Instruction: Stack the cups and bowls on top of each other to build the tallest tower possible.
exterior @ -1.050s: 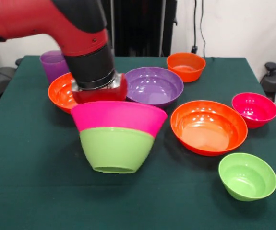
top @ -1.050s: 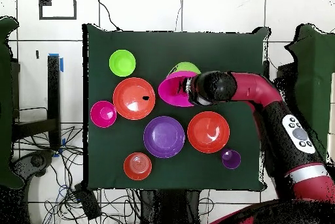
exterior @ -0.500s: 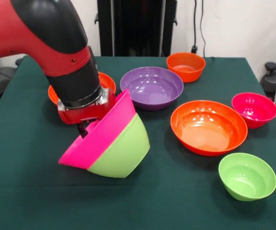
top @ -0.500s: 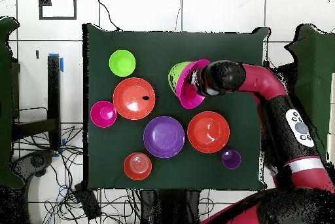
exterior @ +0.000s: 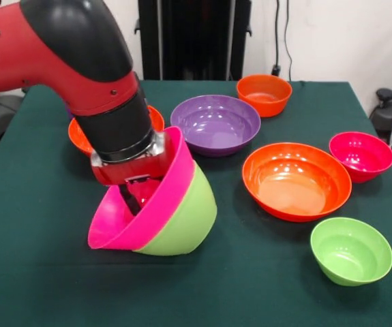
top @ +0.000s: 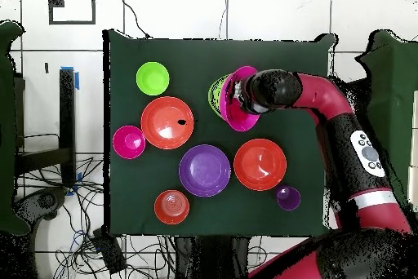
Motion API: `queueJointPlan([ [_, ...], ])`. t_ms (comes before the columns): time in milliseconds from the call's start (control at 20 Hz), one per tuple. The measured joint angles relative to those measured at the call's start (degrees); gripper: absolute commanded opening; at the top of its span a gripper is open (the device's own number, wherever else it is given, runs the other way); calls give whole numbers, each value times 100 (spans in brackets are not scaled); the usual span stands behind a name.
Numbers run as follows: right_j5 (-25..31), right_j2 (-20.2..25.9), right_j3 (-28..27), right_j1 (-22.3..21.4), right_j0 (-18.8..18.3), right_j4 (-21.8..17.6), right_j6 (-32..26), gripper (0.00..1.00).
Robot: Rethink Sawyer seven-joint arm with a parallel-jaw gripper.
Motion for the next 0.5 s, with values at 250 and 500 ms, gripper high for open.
queueJointPlan([
  [250,1,145,-7,92,152,-8,0,100],
  [500,0,240,-5,142,439,-34,0,100],
])
